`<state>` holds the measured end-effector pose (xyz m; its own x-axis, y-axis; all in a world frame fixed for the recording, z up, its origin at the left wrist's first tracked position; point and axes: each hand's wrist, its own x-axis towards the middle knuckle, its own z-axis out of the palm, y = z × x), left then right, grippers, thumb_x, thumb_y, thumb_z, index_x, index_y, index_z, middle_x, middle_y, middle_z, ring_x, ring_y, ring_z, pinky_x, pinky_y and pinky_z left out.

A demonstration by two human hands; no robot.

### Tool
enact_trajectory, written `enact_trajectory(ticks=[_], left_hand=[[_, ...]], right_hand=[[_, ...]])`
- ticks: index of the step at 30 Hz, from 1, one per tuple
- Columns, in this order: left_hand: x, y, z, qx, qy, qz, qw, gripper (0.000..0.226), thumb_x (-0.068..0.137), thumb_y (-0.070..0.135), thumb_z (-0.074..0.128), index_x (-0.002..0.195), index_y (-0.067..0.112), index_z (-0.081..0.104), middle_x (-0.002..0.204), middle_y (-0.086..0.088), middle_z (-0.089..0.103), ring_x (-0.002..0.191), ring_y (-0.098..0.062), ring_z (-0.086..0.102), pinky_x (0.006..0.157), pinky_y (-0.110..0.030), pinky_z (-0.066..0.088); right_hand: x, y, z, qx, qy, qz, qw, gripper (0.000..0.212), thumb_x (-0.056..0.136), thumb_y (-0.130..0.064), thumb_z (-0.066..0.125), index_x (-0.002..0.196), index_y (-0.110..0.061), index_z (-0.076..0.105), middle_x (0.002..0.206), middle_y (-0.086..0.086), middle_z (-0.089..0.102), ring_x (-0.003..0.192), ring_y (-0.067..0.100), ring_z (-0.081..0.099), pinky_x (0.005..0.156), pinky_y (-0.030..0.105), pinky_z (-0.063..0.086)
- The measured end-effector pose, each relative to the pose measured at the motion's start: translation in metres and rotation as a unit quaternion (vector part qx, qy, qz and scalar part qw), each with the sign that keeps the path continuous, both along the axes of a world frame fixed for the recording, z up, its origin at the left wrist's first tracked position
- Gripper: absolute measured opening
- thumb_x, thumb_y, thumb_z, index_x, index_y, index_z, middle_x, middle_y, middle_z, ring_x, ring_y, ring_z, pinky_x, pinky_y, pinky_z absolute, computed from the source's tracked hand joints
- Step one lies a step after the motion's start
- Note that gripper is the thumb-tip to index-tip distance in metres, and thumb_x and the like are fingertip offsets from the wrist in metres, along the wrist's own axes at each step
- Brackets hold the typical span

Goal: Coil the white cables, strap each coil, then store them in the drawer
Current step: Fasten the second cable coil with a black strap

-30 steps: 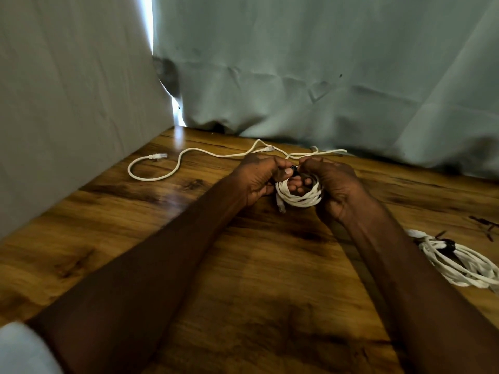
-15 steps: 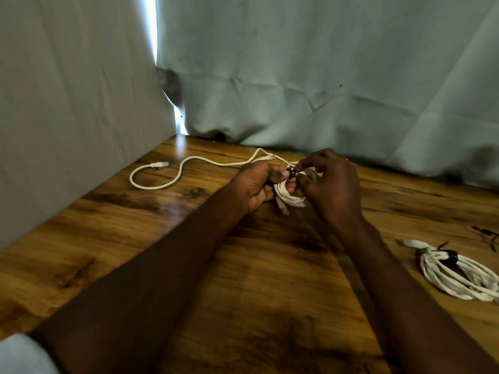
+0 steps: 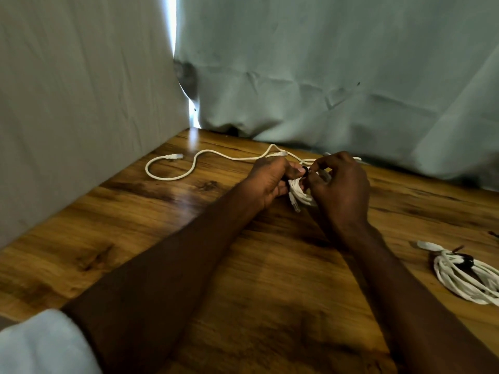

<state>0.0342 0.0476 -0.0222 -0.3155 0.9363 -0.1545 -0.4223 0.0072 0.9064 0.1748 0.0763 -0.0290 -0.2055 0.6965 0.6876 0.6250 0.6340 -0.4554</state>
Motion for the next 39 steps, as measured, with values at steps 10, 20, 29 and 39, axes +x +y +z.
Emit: enact_trajectory(ticks=[10,20,29,39], left_hand=[[0.001,-0.006,-0.002,0.019,0.057,-0.030,0.998,0.023,0.088,-0.011,0.063,0.109,-0.007,0.073,0.099,-0.023,0.075,0.075,-0.028,0.074,0.078,-0.037,0.064],[0.004,-0.007,-0.002,0.029,0.113,-0.057,0.992,0.026,0.087,-0.014,0.064,0.111,-0.009,0.071,0.108,-0.029,0.073,0.097,-0.039,0.072,0.095,-0.049,0.058],[0.006,-0.012,-0.001,0.047,0.143,-0.066,0.986,0.026,0.089,-0.015,0.061,0.114,-0.014,0.067,0.101,-0.029,0.073,0.069,-0.027,0.073,0.080,-0.039,0.062],[0.000,-0.007,0.000,0.043,0.078,-0.045,0.995,0.023,0.087,-0.012,0.066,0.109,-0.009,0.071,0.107,-0.029,0.073,0.103,-0.042,0.072,0.092,-0.045,0.060]], right_hand=[[0.006,0.000,0.003,0.089,-0.123,0.037,0.988,0.016,0.080,-0.026,0.062,0.090,-0.020,0.073,0.099,0.001,0.062,0.086,0.030,0.055,0.064,0.037,0.044],[-0.004,-0.002,-0.001,-0.259,0.307,0.099,0.911,0.037,0.078,0.005,0.069,0.101,-0.024,0.073,0.097,0.007,0.075,0.085,0.029,0.075,0.074,0.046,0.063],[-0.002,0.001,0.010,-0.421,0.369,0.136,0.818,0.024,0.091,0.014,0.058,0.085,-0.006,0.068,0.068,0.017,0.067,0.052,0.027,0.061,0.056,0.034,0.055],[0.012,0.014,0.013,-0.446,0.412,0.205,0.768,0.024,0.082,0.009,0.068,0.106,0.008,0.074,0.104,0.030,0.074,0.092,0.042,0.073,0.090,0.051,0.061]])
